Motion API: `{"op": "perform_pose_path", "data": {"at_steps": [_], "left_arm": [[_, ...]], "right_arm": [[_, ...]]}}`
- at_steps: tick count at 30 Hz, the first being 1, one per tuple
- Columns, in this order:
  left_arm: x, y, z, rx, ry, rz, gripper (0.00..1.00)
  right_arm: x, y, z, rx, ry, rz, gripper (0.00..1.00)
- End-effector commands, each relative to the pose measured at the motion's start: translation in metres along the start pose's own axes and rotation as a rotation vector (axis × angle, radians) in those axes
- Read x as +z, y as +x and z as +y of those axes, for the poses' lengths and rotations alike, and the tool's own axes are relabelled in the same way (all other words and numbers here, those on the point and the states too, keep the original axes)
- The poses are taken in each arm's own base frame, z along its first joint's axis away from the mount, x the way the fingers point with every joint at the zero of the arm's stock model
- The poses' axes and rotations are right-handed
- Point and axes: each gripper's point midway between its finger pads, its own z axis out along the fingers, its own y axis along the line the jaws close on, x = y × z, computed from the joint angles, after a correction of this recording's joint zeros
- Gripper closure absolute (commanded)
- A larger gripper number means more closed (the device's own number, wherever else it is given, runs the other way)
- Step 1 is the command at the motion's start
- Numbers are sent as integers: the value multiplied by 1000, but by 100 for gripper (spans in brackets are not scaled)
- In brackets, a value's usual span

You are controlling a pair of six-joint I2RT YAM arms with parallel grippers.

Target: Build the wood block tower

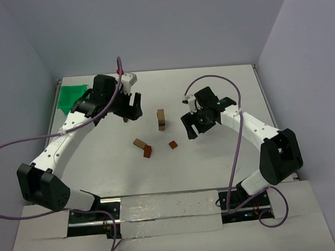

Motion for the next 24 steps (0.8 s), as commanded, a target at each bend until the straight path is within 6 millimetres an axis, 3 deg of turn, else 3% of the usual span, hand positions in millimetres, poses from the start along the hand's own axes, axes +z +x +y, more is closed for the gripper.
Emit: {"op": "perform_pose_path", "data": {"at_steps": [1, 2, 5, 8, 12, 16, 24], "left_arm": [[-7, 31, 17, 188, 18, 29, 13], [-8, 34, 26, 170, 7, 39, 13], [-10, 33, 57, 78, -48, 54, 18], [-2, 32, 89, 12, -107, 56, 30], [10, 35, 105, 27, -70, 59, 31], [35, 61, 112, 107, 17, 186, 33], [80, 48, 150, 36, -2, 216, 59]], "right_arm": [[-6, -22, 9, -128, -5, -107, 10], [-4, -23, 10, -126, -1, -109, 1], [2, -25, 10, -106, 29, -96, 0], [9, -24, 9, -101, 48, -83, 0], [12, -32, 9, -138, 77, -158, 0], [21, -29, 6, -139, 84, -137, 1], [27, -24, 0, -96, 120, -104, 1]]}}
